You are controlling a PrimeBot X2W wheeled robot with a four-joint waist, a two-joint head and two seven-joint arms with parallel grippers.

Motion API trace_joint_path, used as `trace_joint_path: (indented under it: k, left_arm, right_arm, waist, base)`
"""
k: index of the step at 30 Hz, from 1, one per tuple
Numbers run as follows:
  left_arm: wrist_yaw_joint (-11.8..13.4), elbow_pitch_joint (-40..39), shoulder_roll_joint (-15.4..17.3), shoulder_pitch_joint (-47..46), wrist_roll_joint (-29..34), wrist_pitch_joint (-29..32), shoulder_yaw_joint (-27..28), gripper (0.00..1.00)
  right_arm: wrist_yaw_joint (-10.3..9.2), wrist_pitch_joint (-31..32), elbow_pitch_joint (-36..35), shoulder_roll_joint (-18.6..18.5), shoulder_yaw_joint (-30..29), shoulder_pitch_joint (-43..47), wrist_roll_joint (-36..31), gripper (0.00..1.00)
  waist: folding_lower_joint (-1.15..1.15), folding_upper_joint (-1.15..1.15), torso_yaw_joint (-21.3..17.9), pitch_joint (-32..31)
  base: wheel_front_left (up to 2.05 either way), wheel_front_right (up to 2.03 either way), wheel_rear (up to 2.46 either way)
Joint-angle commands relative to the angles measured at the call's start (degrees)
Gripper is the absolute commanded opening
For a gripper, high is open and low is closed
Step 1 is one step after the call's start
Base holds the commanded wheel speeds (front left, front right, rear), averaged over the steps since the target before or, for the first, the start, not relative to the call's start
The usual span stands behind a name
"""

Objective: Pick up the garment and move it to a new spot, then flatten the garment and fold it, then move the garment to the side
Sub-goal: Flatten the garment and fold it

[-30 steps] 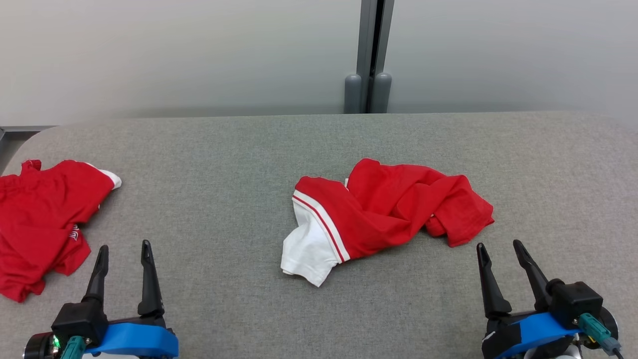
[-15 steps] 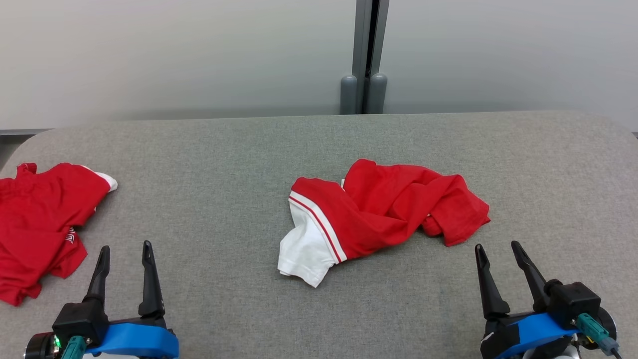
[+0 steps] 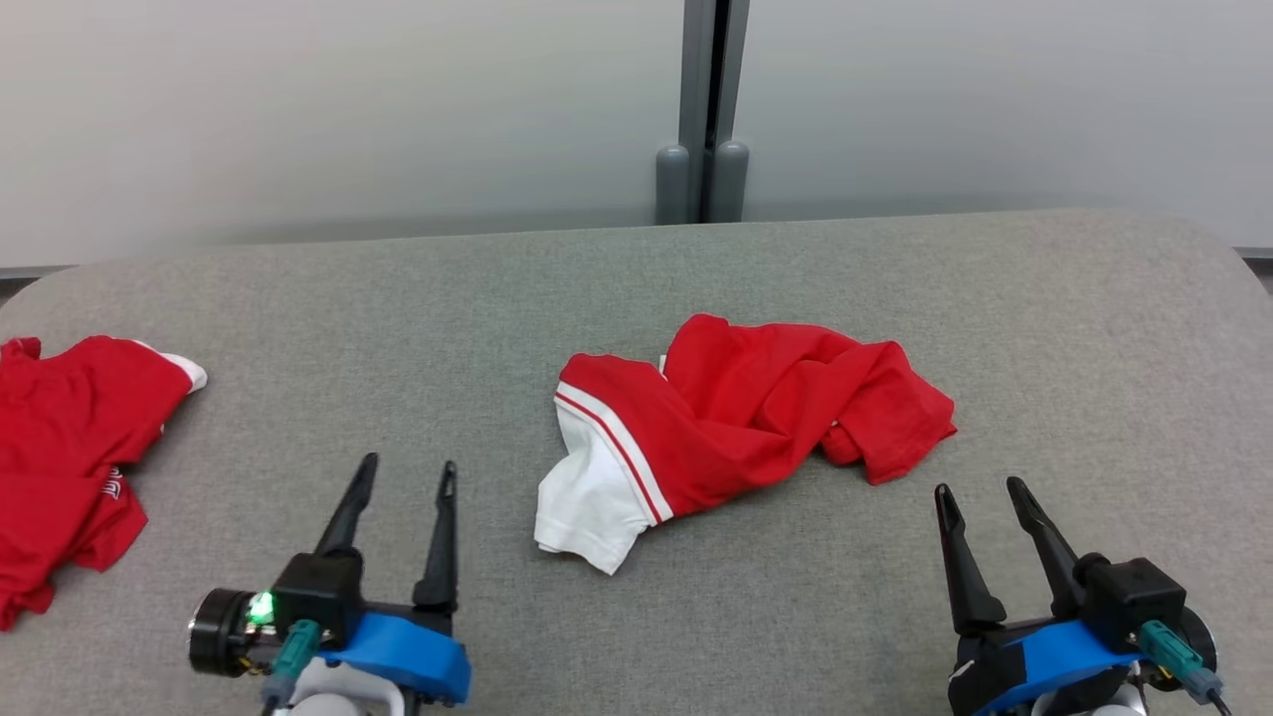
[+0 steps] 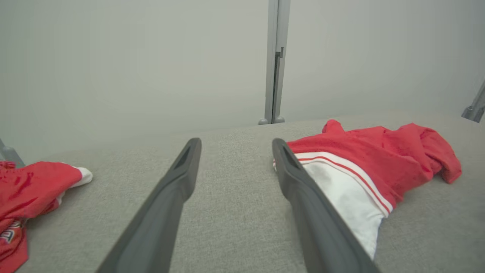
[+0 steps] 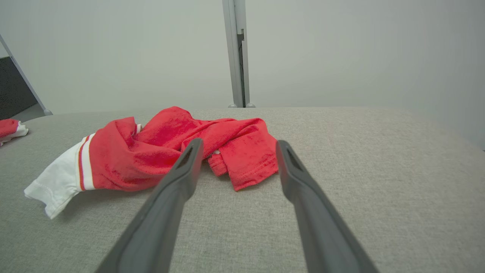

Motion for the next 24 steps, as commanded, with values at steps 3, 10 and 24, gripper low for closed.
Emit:
trace_joint_path:
  k: [3, 10, 24]
  left_arm:
    - [-0.5, 2.7, 0.4, -2.8, 0.3, -0.3, -5.7, 1.00]
    - [-0.3, 10.8, 1.4, -6.6, -1.7, -0.2, -14.9, 1.00]
    - [-0.1, 24.9, 1.6, -12.3, -3.5, -0.2, -14.3, 0.96]
  right_arm:
    - [0.01, -0.2, -0.2, -0.2, 0.3, -0.8, 0.7, 1.00]
    - [0.01, -0.2, -0.3, -0.2, 0.3, -1.5, 1.0, 1.00]
    - [0.01, -0.2, -0.7, -0.2, 0.3, -2.9, 1.3, 1.00]
  waist:
    - [0.00, -0.01, -1.6, 0.5]
    - [0.00, -0.01, -4.5, 1.9]
    - [0.00, -0.01, -8.8, 4.5]
  base:
    - [0.00, 0.00, 0.00]
    - [0.00, 0.00, 0.00]
    - [0.00, 0.00, 0.00]
